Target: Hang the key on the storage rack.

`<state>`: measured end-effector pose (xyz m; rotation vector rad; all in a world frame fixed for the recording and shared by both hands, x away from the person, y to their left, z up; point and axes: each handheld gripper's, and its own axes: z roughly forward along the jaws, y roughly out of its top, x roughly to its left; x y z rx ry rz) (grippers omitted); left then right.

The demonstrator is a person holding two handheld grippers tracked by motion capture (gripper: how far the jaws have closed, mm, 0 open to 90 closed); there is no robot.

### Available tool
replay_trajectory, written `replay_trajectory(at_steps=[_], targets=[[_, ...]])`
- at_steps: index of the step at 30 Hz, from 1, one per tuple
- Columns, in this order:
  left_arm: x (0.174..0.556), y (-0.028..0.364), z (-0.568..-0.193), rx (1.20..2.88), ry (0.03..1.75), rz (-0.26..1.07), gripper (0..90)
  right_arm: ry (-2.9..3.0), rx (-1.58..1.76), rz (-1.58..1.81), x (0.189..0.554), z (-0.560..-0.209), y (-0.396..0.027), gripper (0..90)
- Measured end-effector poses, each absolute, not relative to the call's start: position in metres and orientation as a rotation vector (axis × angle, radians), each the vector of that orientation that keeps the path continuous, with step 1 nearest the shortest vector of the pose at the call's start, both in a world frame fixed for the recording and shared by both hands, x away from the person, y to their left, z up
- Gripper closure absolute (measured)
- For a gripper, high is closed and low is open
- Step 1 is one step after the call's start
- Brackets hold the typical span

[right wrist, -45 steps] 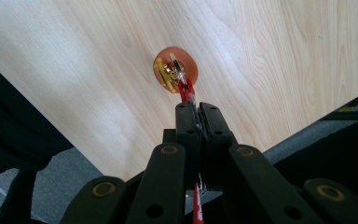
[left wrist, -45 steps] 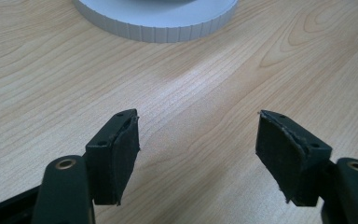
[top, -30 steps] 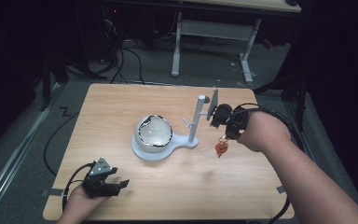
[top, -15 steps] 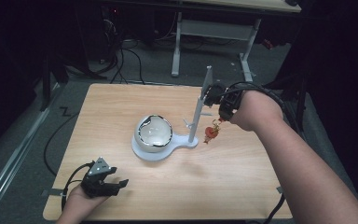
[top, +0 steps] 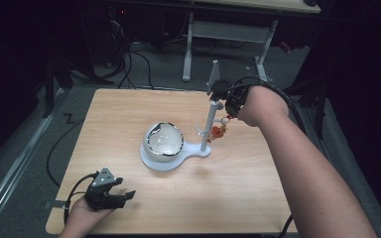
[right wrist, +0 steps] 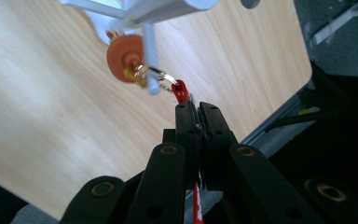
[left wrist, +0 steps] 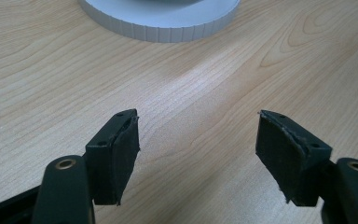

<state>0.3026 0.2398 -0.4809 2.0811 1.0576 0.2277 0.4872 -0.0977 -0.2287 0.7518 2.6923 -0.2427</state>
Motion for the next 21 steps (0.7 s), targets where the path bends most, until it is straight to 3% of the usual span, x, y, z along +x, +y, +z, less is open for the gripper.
replay_trajectory(at_steps=[9,21], targets=[[0.302,0.239,-0.481,2.083,1.057,0.225,30.5,2.664,0.760,-0.174,0.485,-0.232,-0.098,76.5],[0.303,0.237,-0.485,2.096,1.059,0.222,30.5,2.602,0.887,-0.036,0.476,-0.237,-0.124,71.8]])
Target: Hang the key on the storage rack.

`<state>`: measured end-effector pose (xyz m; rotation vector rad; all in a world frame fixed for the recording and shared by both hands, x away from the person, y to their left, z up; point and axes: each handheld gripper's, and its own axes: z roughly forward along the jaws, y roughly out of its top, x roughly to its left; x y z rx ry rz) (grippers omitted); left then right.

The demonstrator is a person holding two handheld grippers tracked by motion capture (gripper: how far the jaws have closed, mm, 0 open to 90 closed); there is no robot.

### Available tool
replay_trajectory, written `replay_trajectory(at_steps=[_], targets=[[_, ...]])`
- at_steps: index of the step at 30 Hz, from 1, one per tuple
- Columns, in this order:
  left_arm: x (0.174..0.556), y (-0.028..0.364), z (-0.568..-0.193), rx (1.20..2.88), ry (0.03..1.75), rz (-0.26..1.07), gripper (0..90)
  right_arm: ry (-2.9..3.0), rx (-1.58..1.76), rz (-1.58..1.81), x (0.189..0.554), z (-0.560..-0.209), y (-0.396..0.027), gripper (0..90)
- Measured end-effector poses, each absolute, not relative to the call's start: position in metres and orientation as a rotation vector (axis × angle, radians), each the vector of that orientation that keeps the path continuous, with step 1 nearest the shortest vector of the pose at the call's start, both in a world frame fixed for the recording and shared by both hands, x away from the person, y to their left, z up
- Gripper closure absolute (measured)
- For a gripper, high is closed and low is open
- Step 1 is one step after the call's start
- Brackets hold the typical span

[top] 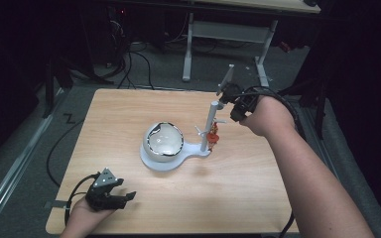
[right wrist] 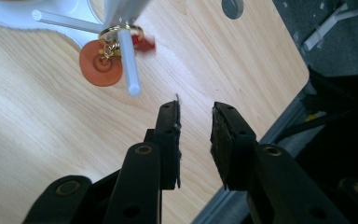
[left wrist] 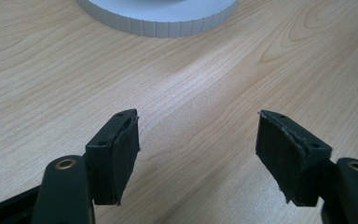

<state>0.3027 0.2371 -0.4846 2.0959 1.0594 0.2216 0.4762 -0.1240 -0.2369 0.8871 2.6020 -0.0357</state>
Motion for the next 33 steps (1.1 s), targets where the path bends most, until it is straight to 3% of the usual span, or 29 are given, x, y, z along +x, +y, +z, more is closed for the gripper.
replay_trajectory(at_steps=[11,18,27,31,33], targets=[[0.303,0.232,-0.491,2.116,1.066,0.203,30.5,2.607,1.113,0.165,0.458,-0.284,-0.183,67.7],[0.302,0.230,-0.493,2.126,1.065,0.206,30.5,2.571,1.220,0.321,0.433,-0.346,-0.221,60.8],[0.307,0.232,-0.493,2.105,1.075,0.235,29.9,2.363,1.362,0.631,0.365,-0.437,-0.253,56.2],[0.309,0.238,-0.493,2.057,1.124,0.254,29.8,2.235,1.391,0.735,0.343,-0.463,-0.259,49.0],[0.309,0.240,-0.494,2.040,1.164,0.245,29.4,2.257,1.409,0.758,0.342,-0.467,-0.259,38.0]])
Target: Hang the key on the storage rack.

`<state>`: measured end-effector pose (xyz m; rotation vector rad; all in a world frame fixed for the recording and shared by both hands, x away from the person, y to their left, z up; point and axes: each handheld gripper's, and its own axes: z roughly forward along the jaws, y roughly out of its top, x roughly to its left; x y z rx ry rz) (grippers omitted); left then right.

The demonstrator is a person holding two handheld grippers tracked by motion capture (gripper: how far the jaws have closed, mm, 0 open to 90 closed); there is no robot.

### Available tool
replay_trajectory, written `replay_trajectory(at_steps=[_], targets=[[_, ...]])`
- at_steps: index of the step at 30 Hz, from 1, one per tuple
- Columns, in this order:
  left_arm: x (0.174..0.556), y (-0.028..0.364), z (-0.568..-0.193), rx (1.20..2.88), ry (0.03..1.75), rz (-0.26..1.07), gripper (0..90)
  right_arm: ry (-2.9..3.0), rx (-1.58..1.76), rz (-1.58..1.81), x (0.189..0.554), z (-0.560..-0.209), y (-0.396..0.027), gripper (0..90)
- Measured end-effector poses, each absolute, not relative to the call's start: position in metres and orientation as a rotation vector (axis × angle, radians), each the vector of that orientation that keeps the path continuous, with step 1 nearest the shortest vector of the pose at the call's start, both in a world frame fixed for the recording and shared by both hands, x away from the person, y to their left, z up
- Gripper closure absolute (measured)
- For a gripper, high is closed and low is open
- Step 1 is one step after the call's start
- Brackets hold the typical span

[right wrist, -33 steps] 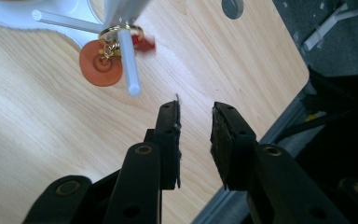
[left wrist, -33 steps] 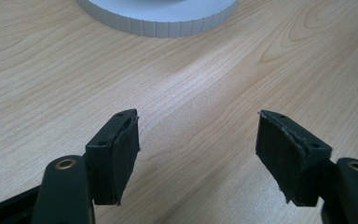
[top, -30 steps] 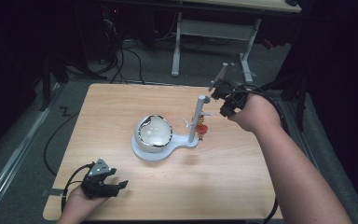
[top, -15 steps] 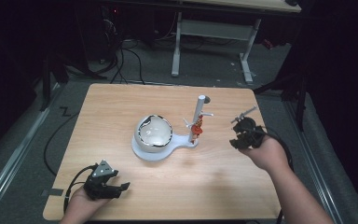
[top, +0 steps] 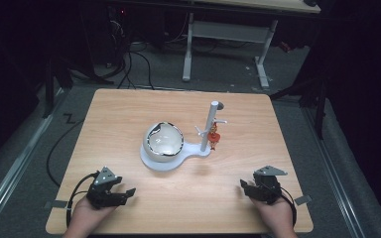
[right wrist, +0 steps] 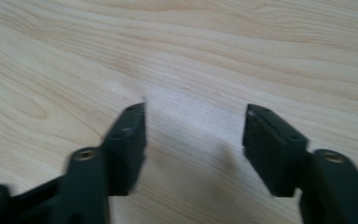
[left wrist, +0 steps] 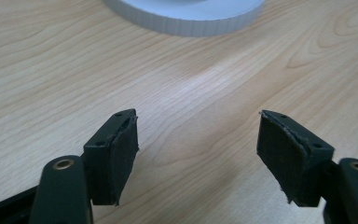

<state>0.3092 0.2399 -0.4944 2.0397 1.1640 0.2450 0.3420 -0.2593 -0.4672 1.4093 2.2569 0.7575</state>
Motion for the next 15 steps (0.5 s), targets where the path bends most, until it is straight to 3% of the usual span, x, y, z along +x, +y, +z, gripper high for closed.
replay_trajectory(at_steps=[8,15], targets=[[0.309,0.237,-0.491,2.012,1.190,0.263,29.3,2.239,1.350,0.777,0.344,-0.477,-0.258,30.3],[0.315,0.232,-0.485,1.980,1.107,0.298,28.8,2.209,1.364,0.766,0.335,-0.478,-0.266,29.3]])
